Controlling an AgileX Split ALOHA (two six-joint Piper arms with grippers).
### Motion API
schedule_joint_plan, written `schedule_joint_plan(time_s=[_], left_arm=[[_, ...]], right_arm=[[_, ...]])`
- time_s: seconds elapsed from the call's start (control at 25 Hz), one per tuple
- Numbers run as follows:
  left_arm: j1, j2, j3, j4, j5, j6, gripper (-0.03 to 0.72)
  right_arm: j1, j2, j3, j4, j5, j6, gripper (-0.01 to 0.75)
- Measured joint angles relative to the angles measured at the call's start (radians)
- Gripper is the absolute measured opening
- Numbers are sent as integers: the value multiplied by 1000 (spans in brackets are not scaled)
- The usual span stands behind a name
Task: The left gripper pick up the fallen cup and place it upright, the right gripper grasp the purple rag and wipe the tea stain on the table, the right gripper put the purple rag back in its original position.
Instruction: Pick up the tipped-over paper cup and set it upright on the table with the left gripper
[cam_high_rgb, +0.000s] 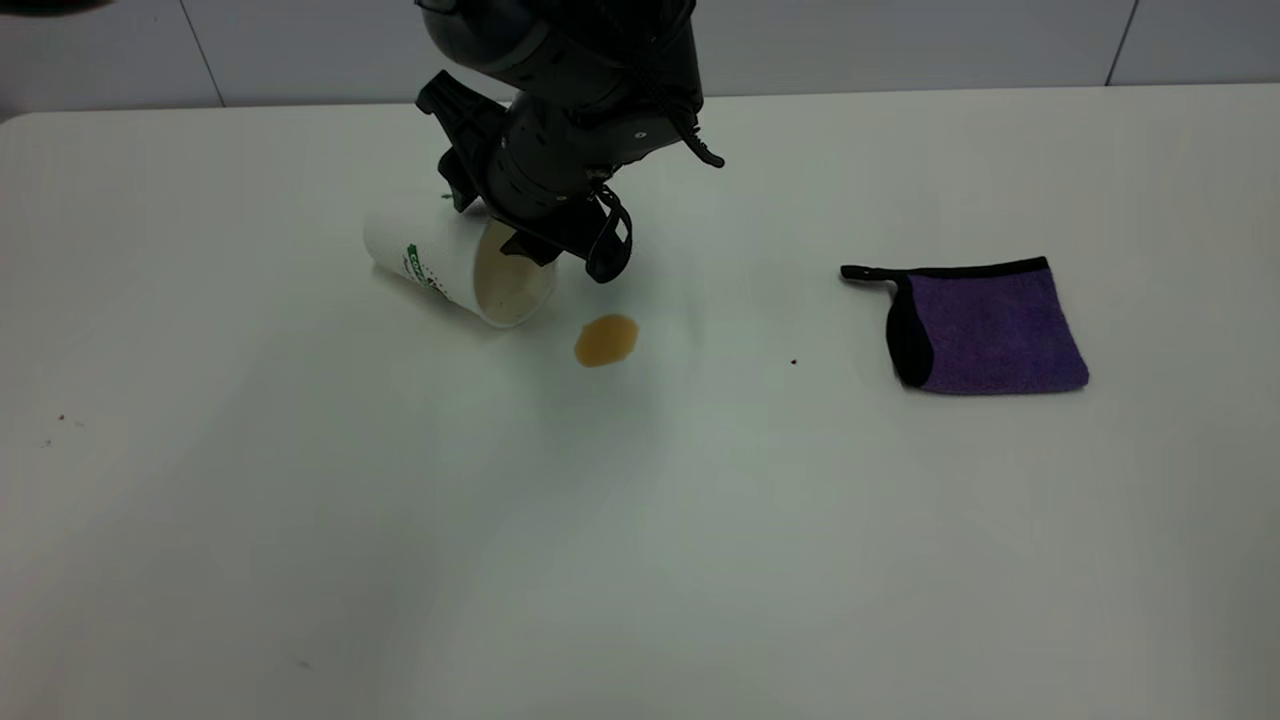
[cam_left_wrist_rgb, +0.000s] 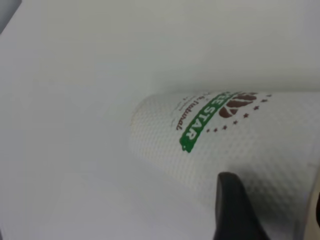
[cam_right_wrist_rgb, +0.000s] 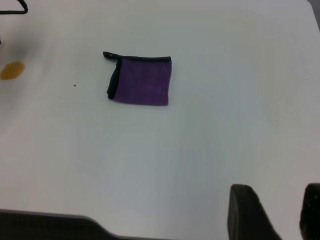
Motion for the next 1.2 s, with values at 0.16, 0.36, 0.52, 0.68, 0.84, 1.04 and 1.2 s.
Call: schedule_joint_plan(time_s=[0.16,0.36,0.52,0.68,0.84,1.04,1.2], left_arm=[[0,8,0,30,12,-35,433],[2,8,0,55,14,-62,433],[15,19,0,71,27,-72,425],[20,48,0,84,55,-72,398],[20,54,-1,91,63,-76,327],[20,54,-1,135,109,-80,114],[20,42,-2,164,143,-57,-20]], right_arm=[[0,0,0,0,0,0,299],[0,0,0,0,0,0,299],[0,0,0,0,0,0,299],[0,0,0,0,0,0,299],[0,0,0,0,0,0,299],[0,0,0,0,0,0,299],[0,0,0,0,0,0,299]])
